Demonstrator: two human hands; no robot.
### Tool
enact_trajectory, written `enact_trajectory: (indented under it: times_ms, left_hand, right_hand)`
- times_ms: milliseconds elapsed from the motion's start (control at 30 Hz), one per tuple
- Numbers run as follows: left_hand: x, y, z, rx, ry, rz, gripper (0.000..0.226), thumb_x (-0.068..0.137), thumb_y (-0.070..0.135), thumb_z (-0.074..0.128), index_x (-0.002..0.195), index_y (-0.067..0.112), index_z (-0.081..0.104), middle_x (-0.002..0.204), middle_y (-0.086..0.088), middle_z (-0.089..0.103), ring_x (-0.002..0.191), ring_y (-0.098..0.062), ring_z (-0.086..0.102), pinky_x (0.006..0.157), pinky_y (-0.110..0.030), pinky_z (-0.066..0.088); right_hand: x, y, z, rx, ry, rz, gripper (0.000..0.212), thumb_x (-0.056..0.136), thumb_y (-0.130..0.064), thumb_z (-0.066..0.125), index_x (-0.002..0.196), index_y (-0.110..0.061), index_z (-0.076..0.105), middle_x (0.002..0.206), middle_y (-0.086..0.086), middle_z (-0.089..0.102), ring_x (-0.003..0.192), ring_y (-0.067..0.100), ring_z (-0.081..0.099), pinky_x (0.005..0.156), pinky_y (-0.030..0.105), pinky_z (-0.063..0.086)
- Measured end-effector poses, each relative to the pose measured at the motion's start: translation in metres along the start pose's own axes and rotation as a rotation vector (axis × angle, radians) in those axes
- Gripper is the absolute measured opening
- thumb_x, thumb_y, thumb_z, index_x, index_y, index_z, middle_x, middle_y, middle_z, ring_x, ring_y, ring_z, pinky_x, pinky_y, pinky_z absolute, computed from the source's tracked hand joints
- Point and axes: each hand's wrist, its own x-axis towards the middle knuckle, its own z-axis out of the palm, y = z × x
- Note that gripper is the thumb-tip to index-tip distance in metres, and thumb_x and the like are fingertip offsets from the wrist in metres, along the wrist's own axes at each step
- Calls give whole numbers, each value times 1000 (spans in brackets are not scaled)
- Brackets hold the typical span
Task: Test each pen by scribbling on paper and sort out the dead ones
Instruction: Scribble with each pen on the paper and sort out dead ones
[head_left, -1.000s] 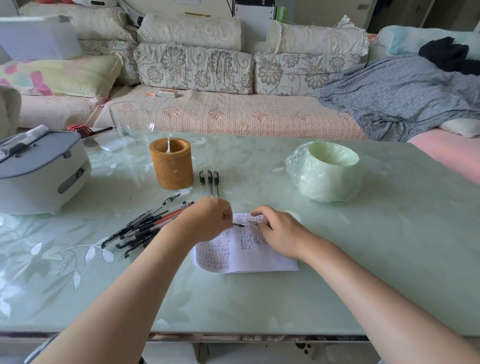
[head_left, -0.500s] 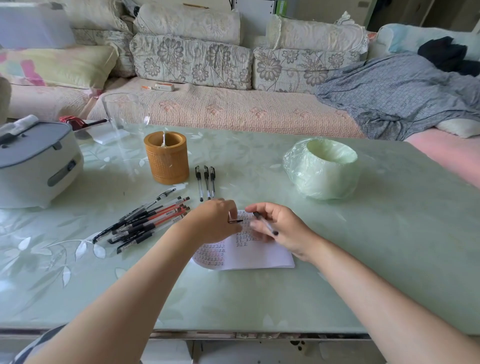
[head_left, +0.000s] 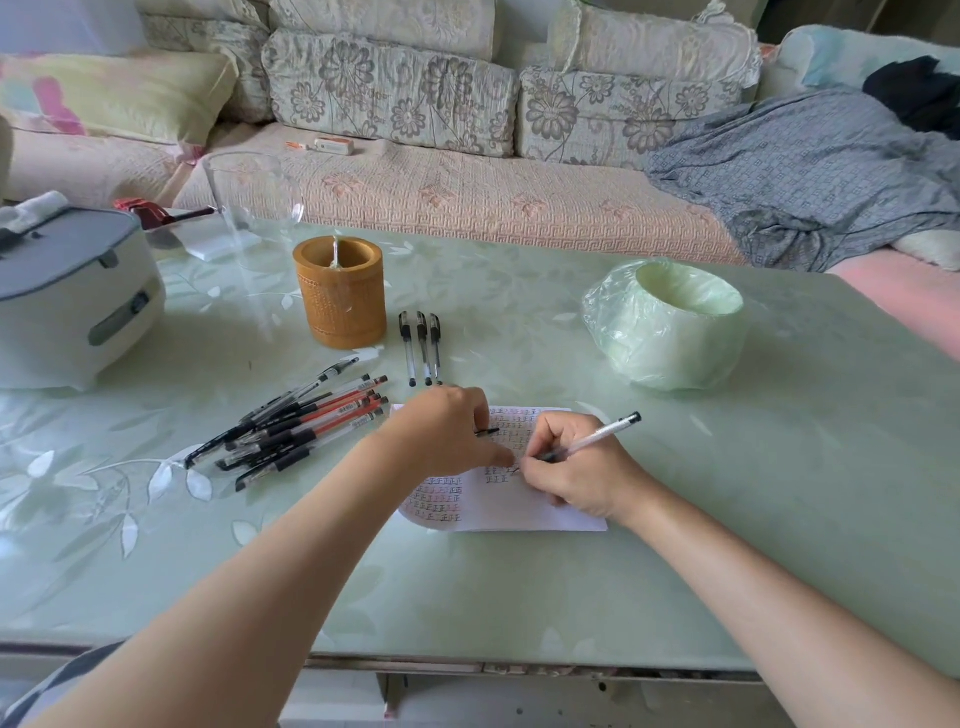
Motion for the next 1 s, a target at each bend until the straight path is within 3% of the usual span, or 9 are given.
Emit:
enact_trajectory:
  times_ms: [233,433,600,733,1000]
  left_hand:
    - [1,0,1,-23,1,2,55,66,59,79,99,18,61,91,4,59,81,-14,51,65,-26,41]
    - [1,0,1,-28,8,9,56,66,60,79,99,18,61,91,3,60,82,-14,51,68,-26,44]
    - [-1,-1,3,-37,26,8,56,65,59,80,98,18,61,89,4,58,82,-15,53,68,-27,45]
    - [-1,0,3,-42,34,-4,56,66,59,80,99,18,61,87,5,57,82,-14,51,62,-24,38]
    - [-1,0,3,-43,28,-24,55,66,58,80,100,19,61,91,4,59,85,-15,52,64,-26,39]
  right_hand:
    - [1,4,2,-39,-17,-37,31,82,5,66,65,-14,48,46,-13,46,39,8,38,42,19,30]
    - [0,3,4,-167,-18,-100,29,79,-2,67,63,-17,49,57,-10,46,54,8,37,51,21,29]
    - [1,1,5,-181,-7,-91,34,77,-1,67,59,-21,47,54,-13,44,52,7,36,49,17,28]
    - [0,2,7,-206,13,-128,36,75,2,67,57,-19,45,53,-13,41,51,5,34,48,18,24]
    - [-2,4,6,-173,27,-154,26,71,-5,67,60,-12,45,54,-14,40,53,6,33,50,21,25]
